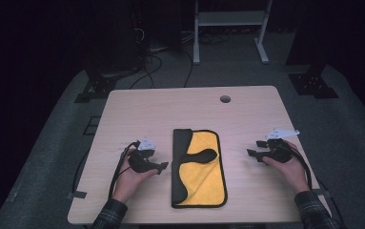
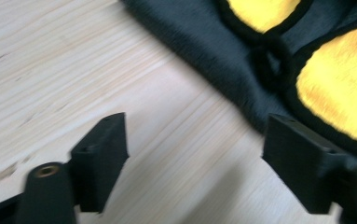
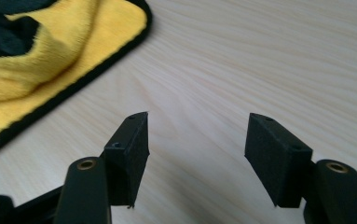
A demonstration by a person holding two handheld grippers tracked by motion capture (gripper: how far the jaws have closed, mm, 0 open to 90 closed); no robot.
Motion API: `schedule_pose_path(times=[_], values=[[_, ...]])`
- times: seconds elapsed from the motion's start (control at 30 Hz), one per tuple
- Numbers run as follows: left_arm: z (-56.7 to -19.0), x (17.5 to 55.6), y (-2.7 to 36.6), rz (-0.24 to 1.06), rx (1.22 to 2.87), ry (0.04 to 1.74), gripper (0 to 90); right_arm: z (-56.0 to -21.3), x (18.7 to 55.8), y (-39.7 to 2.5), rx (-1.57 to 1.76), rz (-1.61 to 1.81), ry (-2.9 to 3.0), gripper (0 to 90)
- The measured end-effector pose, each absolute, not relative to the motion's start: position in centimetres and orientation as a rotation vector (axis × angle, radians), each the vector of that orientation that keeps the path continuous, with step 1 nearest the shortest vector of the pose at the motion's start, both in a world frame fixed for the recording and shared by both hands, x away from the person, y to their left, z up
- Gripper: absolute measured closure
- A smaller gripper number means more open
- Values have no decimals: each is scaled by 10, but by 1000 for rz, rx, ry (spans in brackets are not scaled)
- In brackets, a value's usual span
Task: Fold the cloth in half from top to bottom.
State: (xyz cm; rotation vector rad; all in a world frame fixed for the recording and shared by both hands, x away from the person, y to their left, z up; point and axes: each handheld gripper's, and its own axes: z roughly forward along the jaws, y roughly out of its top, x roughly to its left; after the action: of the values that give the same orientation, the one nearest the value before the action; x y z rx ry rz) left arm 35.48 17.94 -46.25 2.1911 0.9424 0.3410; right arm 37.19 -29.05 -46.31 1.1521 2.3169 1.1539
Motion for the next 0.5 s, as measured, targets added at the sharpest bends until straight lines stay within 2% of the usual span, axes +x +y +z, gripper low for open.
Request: schedule_pose_path(times=[0.5], values=[[-475,346,204,388,2238,965,115,-451,376,-251,1024,1202,2381,385]])
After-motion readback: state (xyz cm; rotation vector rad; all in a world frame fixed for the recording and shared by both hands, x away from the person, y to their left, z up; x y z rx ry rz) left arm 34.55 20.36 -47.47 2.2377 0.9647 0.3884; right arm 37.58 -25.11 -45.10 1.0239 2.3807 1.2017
